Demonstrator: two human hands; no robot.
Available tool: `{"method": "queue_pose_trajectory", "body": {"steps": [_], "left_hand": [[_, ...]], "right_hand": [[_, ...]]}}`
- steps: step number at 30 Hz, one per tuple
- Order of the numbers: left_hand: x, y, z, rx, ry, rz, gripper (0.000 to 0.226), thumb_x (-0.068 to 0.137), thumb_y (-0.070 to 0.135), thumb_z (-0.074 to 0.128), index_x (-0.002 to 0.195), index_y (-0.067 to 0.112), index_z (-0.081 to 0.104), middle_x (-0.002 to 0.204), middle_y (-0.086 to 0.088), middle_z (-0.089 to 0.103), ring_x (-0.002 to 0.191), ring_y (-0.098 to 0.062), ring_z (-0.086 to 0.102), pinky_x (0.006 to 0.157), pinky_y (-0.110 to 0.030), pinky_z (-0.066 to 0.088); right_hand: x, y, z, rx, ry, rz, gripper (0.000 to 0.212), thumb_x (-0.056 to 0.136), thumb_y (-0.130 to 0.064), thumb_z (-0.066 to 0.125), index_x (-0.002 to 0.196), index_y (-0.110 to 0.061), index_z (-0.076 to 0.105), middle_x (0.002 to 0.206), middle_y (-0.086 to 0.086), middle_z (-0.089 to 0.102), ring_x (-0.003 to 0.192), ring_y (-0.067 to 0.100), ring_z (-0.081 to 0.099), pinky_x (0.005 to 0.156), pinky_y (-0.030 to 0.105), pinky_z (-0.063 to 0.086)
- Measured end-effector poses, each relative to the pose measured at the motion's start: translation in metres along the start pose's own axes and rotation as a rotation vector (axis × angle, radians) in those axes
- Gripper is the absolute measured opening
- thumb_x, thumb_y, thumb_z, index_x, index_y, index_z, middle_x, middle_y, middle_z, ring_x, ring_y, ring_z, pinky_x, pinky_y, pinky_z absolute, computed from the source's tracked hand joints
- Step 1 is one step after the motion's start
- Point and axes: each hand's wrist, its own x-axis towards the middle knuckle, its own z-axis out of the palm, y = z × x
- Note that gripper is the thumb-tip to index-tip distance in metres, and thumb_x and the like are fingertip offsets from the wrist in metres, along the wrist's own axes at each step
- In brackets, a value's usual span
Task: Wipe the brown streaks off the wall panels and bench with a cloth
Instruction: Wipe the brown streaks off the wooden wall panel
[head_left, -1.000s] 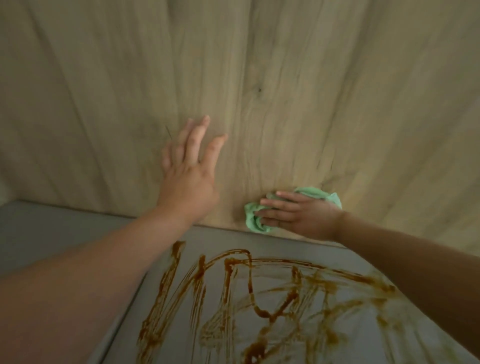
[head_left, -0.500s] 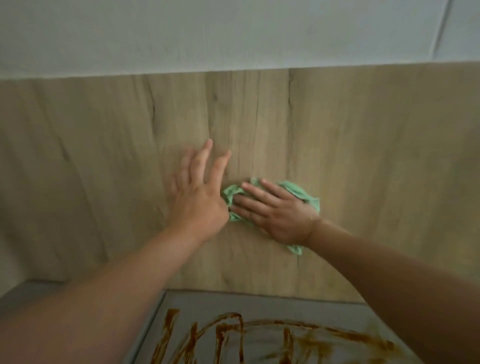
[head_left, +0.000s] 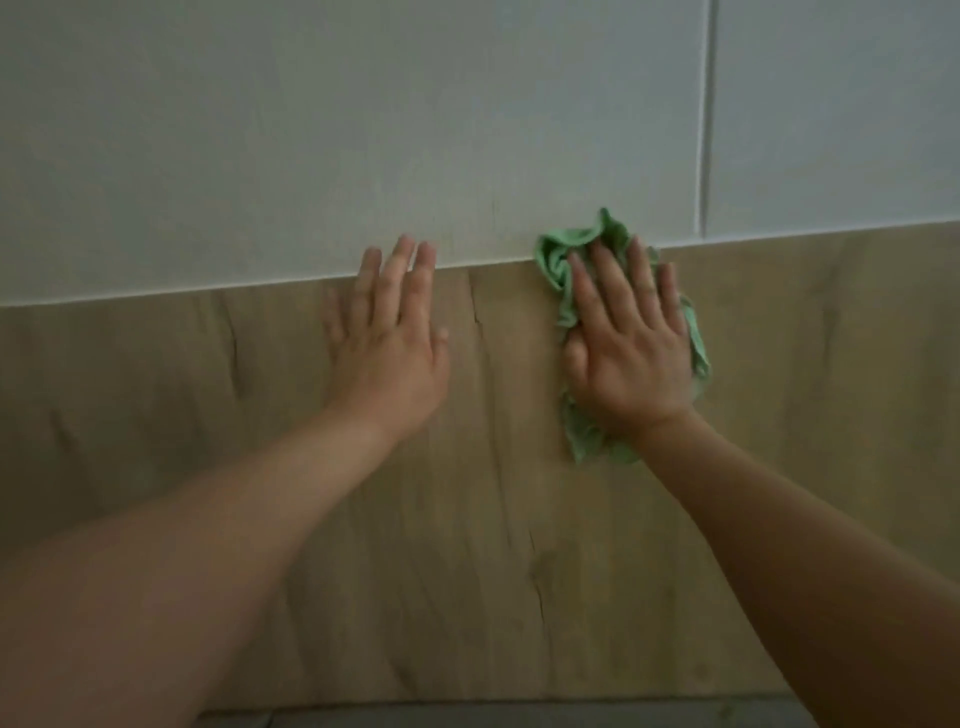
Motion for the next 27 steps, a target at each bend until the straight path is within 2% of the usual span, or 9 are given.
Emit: {"method": "queue_pose_trajectory", "body": {"steps": [4, 9, 11, 15, 18, 20, 22, 25, 27], "left_hand": [[0.011, 0.007, 0.017, 0.071, -0.041, 0.035, 0.083, 0.098, 0.066, 0.040, 0.164, 0.036, 0.000, 0.168, 0.006, 0.008, 0.157, -0.027, -0.003, 0.121, -0.069, 0.000], [0.010, 0.011, 0.019, 0.068, 0.008, 0.015, 0.081, 0.098, 0.060, 0.049, 0.163, 0.032, 0.010, 0.164, 0.003, 0.016, 0.156, -0.030, 0.002, 0.121, -0.070, 0.001], [0.011, 0.013, 0.016, 0.061, 0.006, 0.003, 0.080, 0.097, 0.056, 0.054, 0.162, 0.033, 0.013, 0.163, 0.004, 0.018, 0.155, -0.029, 0.005, 0.121, -0.069, 0.003], [0.012, 0.012, 0.010, 0.069, -0.003, 0.013, 0.081, 0.093, 0.057, 0.059, 0.160, 0.035, 0.018, 0.160, 0.004, 0.022, 0.153, -0.028, 0.011, 0.121, -0.067, 0.010], [0.012, 0.008, 0.012, 0.091, 0.005, 0.015, 0.082, 0.092, 0.059, 0.060, 0.159, 0.035, 0.019, 0.158, 0.004, 0.023, 0.152, -0.029, 0.014, 0.120, -0.067, 0.013], [0.010, 0.010, 0.014, 0.088, 0.019, 0.022, 0.083, 0.092, 0.056, 0.061, 0.160, 0.034, 0.019, 0.158, 0.003, 0.023, 0.152, -0.030, 0.013, 0.120, -0.068, 0.012], [0.009, 0.013, 0.016, 0.094, 0.026, 0.010, 0.083, 0.091, 0.052, 0.062, 0.160, 0.033, 0.018, 0.159, 0.002, 0.023, 0.153, -0.030, 0.011, 0.121, -0.068, 0.010], [0.009, 0.016, 0.017, 0.100, 0.026, -0.011, 0.082, 0.091, 0.049, 0.059, 0.159, 0.032, 0.016, 0.160, 0.002, 0.021, 0.154, -0.032, 0.009, 0.121, -0.069, 0.006], [0.009, 0.017, 0.018, 0.097, 0.027, -0.009, 0.082, 0.090, 0.046, 0.060, 0.159, 0.032, 0.017, 0.160, 0.001, 0.021, 0.154, -0.033, 0.010, 0.121, -0.069, 0.006]], "right_hand": [[-0.034, 0.050, -0.013, -0.026, 0.004, 0.229, 0.070, 0.096, -0.033, 0.040, 0.162, -0.012, 0.030, 0.168, 0.016, 0.028, 0.157, 0.041, 0.015, 0.128, 0.055, 0.009], [-0.033, -0.004, 0.000, 0.006, 0.028, 0.439, 0.070, 0.099, -0.033, 0.038, 0.164, -0.012, 0.021, 0.171, 0.013, 0.020, 0.158, 0.040, 0.008, 0.129, 0.049, -0.001], [-0.054, -0.040, 0.010, 0.034, -0.055, 0.158, 0.073, 0.096, -0.037, 0.045, 0.163, -0.015, 0.026, 0.169, 0.011, 0.025, 0.158, 0.038, 0.010, 0.129, 0.050, 0.000], [-0.144, -0.069, 0.019, 0.016, -0.323, -0.687, 0.072, 0.095, -0.040, 0.052, 0.161, -0.022, 0.034, 0.165, 0.004, 0.037, 0.157, 0.030, 0.018, 0.129, 0.049, 0.002], [-0.147, -0.040, 0.017, -0.021, -0.371, -0.883, 0.069, 0.095, -0.041, 0.053, 0.160, -0.025, 0.036, 0.163, 0.003, 0.040, 0.158, 0.027, 0.017, 0.130, 0.048, 0.000], [-0.117, -0.009, 0.009, -0.003, -0.336, -0.699, 0.072, 0.092, -0.040, 0.055, 0.159, -0.022, 0.036, 0.161, 0.009, 0.042, 0.154, 0.032, 0.023, 0.129, 0.048, -0.002], [-0.087, 0.020, -0.001, -0.033, -0.181, -0.270, 0.075, 0.089, -0.036, 0.053, 0.160, -0.019, 0.032, 0.161, 0.014, 0.041, 0.152, 0.039, 0.027, 0.128, 0.050, 0.003], [-0.064, 0.017, -0.004, -0.030, 0.002, 0.383, 0.073, 0.095, -0.034, 0.042, 0.163, -0.015, 0.027, 0.169, 0.014, 0.026, 0.156, 0.042, 0.016, 0.129, 0.052, 0.005], [-0.058, -0.021, 0.003, -0.005, 0.016, 0.534, 0.073, 0.096, -0.035, 0.039, 0.164, -0.011, 0.024, 0.170, 0.013, 0.021, 0.157, 0.041, 0.011, 0.129, 0.050, 0.001]]}}
